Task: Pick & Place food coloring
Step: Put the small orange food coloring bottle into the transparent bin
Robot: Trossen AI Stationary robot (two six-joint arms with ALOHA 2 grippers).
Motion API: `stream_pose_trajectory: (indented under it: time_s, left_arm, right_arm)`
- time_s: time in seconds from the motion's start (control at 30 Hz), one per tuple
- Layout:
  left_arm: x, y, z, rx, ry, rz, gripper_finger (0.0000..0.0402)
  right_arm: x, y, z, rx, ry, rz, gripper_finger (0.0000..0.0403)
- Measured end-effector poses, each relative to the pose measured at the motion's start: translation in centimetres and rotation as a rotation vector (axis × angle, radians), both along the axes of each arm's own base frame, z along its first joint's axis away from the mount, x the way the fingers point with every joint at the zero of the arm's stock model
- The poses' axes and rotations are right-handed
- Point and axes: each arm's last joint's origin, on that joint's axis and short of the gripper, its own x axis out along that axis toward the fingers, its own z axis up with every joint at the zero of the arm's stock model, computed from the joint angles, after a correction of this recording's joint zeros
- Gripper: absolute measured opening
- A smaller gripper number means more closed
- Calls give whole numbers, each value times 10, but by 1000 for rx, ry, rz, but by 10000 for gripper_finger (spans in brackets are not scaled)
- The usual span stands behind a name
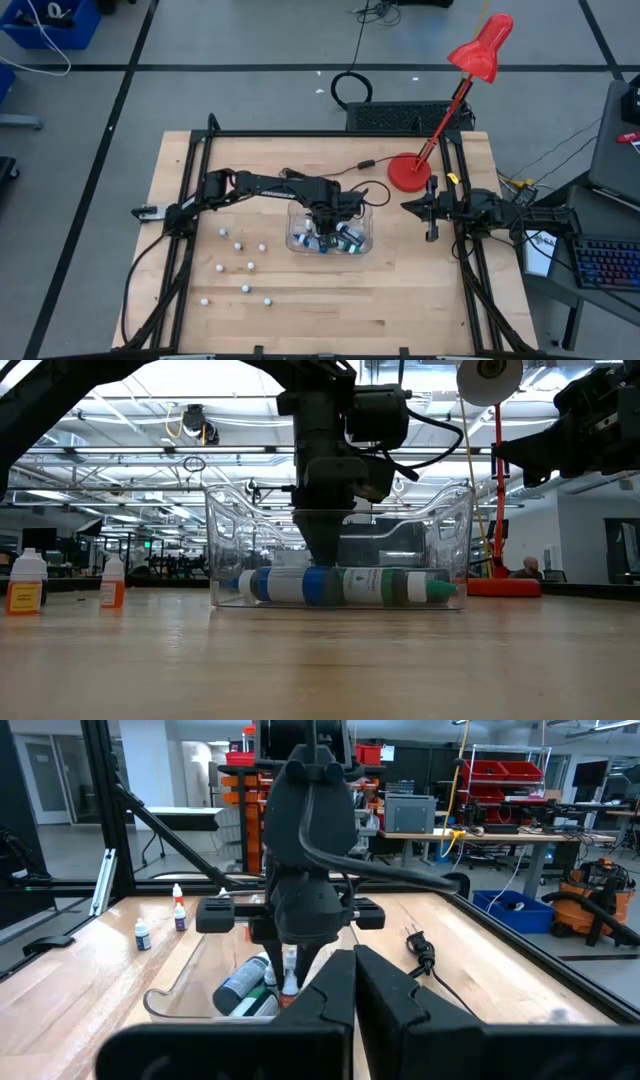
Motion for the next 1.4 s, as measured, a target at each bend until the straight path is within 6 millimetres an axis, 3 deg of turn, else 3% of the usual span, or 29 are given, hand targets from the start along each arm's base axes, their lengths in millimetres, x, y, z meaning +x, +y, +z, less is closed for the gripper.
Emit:
stream_pose_trajectory:
  time_s: [0.2, 0.4, 0.5, 0.63, 0.83, 0.97, 1.2, 1.4]
  left_arm:
    - [1, -1, 0, 7, -6, 3, 171]
    - [2, -1, 2, 5, -15, 27, 211]
    - [2, -1, 13, 5, -33, 38, 221]
    - [-4, 1, 43, 54, -84, 53, 226]
    - [-42, -15, 94, 227, -96, 122, 215]
    - [-82, -38, 110, 326, -112, 194, 207]
    - [-145, -73, 83, 262, -154, 275, 205]
    - [-176, -90, 62, 221, -106, 366, 215]
  right_arm:
    - [0, 0, 0, 0, 0, 0, 0]
    - [0, 0, 0, 0, 0, 0, 0]
    - [0, 0, 0, 0, 0, 0, 0]
    - [0, 0, 0, 0, 0, 0, 0]
    - [0, 0, 0, 0, 1, 0, 0]
    - [0, 0, 0, 0, 2, 0, 0]
    - [0, 0, 0, 0, 2, 0, 0]
    - [0, 0, 0, 0, 2, 0, 0]
